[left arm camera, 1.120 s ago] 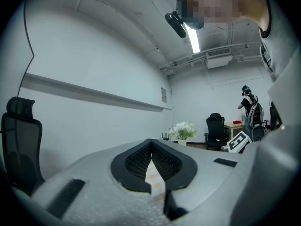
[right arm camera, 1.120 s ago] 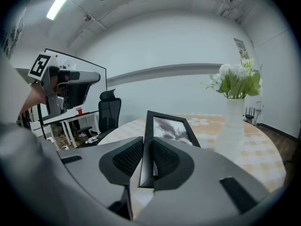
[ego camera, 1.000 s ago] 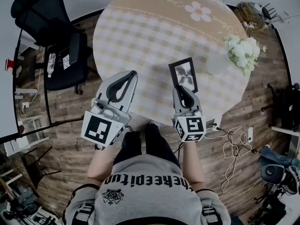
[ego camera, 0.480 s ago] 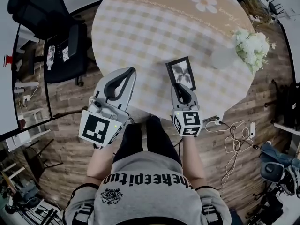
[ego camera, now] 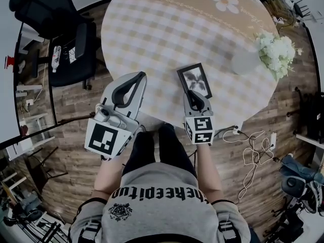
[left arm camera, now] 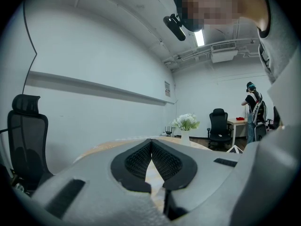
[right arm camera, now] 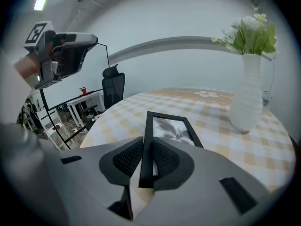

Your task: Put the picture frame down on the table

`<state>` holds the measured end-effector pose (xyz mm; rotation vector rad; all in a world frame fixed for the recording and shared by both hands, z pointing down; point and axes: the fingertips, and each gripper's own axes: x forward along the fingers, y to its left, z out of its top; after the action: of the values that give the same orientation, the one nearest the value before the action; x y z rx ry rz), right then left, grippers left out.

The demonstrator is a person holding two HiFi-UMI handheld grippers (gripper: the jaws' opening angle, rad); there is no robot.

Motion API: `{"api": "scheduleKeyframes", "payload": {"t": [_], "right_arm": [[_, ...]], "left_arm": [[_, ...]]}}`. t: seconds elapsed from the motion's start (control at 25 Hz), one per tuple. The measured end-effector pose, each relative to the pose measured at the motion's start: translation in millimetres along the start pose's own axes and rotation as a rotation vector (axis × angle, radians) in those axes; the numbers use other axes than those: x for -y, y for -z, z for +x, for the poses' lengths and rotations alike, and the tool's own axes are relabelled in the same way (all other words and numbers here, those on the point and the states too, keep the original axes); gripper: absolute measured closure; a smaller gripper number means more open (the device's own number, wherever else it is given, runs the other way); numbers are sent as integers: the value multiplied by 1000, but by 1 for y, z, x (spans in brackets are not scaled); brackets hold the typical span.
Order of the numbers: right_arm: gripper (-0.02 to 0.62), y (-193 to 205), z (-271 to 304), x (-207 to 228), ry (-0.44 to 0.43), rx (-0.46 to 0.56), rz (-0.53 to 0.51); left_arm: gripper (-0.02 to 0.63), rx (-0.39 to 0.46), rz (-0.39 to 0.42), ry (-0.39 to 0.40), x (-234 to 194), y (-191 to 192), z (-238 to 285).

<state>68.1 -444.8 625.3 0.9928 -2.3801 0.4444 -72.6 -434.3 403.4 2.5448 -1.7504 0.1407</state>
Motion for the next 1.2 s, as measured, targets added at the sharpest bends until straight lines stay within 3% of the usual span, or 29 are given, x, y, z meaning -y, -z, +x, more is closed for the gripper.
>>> {"api": "scheduleKeyframes", "payload": {"t": [0.76, 1.04, 1.2], "right_arm": [[529, 32, 24, -9, 7, -189, -93], [528, 33, 26, -9, 21, -207, -100], [528, 30, 23, -8, 44, -168, -43]], "left_arm": [[591, -8, -1, -48, -15, 5, -23], [591, -38, -43, -54, -15, 10, -33], [591, -16, -19, -42, -16, 5, -41]]}}
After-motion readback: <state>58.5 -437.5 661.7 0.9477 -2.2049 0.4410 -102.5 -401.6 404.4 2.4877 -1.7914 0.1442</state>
